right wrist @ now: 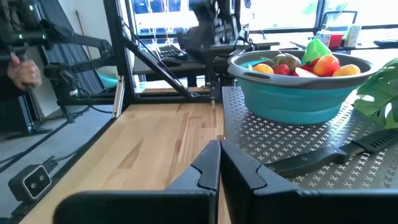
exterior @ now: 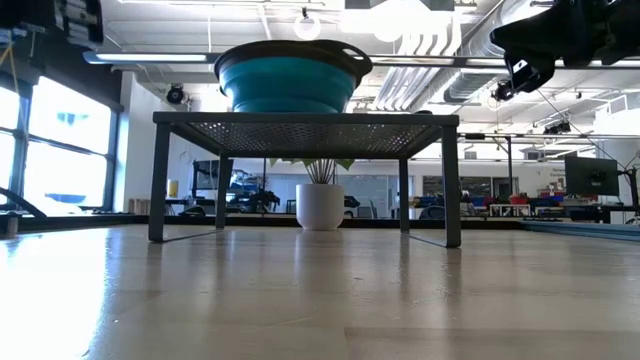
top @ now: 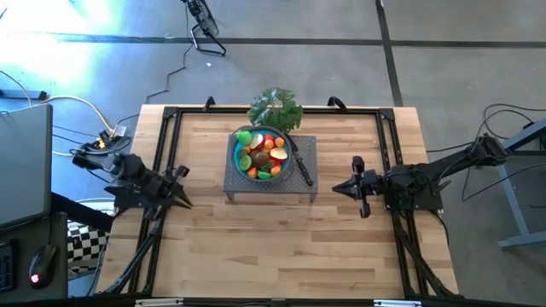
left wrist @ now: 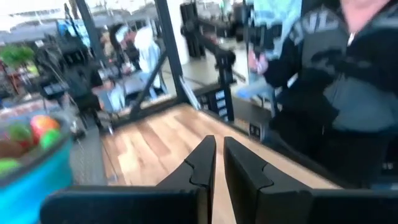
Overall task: Pick & Place Fruit
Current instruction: Return to Home Position
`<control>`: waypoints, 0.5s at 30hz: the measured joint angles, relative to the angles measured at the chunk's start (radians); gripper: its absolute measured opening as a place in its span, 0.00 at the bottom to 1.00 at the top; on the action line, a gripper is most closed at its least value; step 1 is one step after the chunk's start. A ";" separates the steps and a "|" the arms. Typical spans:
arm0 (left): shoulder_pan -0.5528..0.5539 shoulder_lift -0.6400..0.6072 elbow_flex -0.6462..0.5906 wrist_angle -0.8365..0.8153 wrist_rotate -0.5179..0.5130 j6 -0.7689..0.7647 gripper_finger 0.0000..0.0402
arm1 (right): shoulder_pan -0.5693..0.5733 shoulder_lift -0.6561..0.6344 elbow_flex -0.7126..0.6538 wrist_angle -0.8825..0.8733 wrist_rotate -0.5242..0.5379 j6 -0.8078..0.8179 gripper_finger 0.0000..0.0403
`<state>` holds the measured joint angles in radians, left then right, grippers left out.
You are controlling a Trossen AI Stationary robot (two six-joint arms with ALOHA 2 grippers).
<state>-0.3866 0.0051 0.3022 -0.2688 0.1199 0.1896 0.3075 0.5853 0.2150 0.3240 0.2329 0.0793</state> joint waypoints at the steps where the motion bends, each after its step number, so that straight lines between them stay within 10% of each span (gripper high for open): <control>1: 0.000 0.001 -0.020 0.011 0.004 0.006 0.07 | 0.000 -0.003 0.000 0.000 0.000 0.002 0.01; 15: 0.000 0.001 -0.232 0.217 0.020 -0.057 0.07 | 0.000 -0.097 0.000 -0.019 -0.008 0.041 0.01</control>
<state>-0.3865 0.0063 0.0706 -0.0519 0.1398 0.1321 0.3076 0.4888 0.2150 0.3050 0.2247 0.1204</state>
